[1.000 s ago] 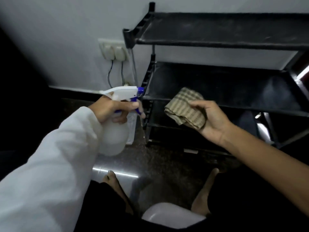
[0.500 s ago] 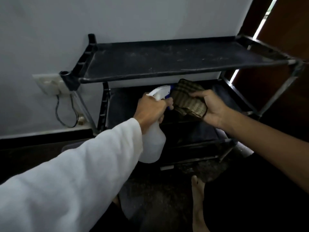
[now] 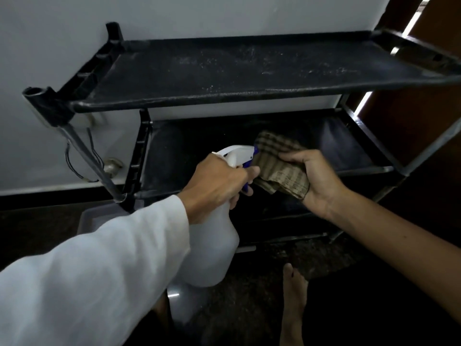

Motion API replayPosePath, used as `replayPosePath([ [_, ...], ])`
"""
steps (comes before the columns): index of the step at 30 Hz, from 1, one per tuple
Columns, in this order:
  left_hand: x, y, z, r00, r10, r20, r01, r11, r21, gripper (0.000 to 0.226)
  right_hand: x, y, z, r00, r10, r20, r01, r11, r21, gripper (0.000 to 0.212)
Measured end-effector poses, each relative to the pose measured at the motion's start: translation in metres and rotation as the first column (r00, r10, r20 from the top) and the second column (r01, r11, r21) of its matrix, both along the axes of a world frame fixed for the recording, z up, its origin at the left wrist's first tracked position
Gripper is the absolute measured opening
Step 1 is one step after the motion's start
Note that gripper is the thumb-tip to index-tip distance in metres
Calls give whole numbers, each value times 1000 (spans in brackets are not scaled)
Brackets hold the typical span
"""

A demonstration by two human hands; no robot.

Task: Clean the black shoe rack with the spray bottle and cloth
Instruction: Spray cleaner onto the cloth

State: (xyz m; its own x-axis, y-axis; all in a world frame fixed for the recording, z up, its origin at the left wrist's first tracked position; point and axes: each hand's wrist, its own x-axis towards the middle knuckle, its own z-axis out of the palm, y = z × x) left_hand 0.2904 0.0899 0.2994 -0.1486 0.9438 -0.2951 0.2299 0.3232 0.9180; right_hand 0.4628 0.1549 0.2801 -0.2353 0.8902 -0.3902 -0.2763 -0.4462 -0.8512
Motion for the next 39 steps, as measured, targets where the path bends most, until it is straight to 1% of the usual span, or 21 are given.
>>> replayPosePath([
  [3, 3, -7, -6, 999, 36, -35, -35, 999, 11, 35, 4, -3, 0, 1000, -13, 25, 13, 1000, 17, 35],
  [7, 3, -14, -10, 988, 132, -81, -131, 991, 20, 42, 6, -6, -3, 1000, -25, 18, 25, 1000, -2, 34],
  [8, 2, -15, -10, 989, 127, -76, -127, 992, 12, 42, 6, -6, -4, 1000, -28, 12, 28, 1000, -7, 34],
  [11, -1, -18, -6, 1000, 15, -21, -15, 999, -30, 37, 6, -6, -7, 1000, -30, 9, 30, 1000, -7, 36],
  [13, -1, -21, -8, 999, -31, -15, 31, 999, -34, 34, 7, -6, -8, 1000, -28, 6, 28, 1000, -5, 36],
  [15, -1, -23, -12, 999, -20, -41, 20, 1000, -18, 35, 7, -6, -9, 1000, -18, 3, 18, 1000, 4, 36],
  [18, 1, -23, -19, 994, 60, -93, -59, 998, 9, 41, 6, -6, -11, 1000, -3, -2, 3, 1000, 12, 36],
  [21, 2, -21, -22, 992, 111, -58, -108, 993, 47, 39, 5, -6, -13, 1000, -5, 0, 5, 1000, 19, 35],
  [23, 3, -20, -22, 994, 93, -48, -90, 994, 70, 37, 5, -6, -13, 1000, -4, -5, 4, 1000, 21, 35],
  [26, 4, -19, -21, 999, 10, -46, -7, 998, 56, 44, 5, -5, -15, 1000, 7, -1, -7, 1000, 24, 35],
  [28, 4, -16, -22, 999, 0, -41, 3, 998, 67, 47, 4, -4, -14, 1000, 6, 5, -7, 1000, 30, 32],
  [30, 7, -13, -23, 998, 28, -59, -22, 995, 94, 45, 1, -4, -13, 1000, -3, 8, 2, 999, 34, 31],
  [34, 15, -9, -26, 987, 145, -73, -135, 982, 132, 38, -5, -6, -10, 1000, -16, 21, 15, 998, 54, 31],
  [35, 18, -8, -27, 983, 163, -83, -151, 980, 129, 40, -6, -7, -10, 1000, -22, 22, 21, 998, 54, 29],
  [39, 32, -13, -30, 976, 184, -121, -172, 980, 105, 67, -6, -11, -12, 998, -54, 30, 52, 997, 62, 20],
])
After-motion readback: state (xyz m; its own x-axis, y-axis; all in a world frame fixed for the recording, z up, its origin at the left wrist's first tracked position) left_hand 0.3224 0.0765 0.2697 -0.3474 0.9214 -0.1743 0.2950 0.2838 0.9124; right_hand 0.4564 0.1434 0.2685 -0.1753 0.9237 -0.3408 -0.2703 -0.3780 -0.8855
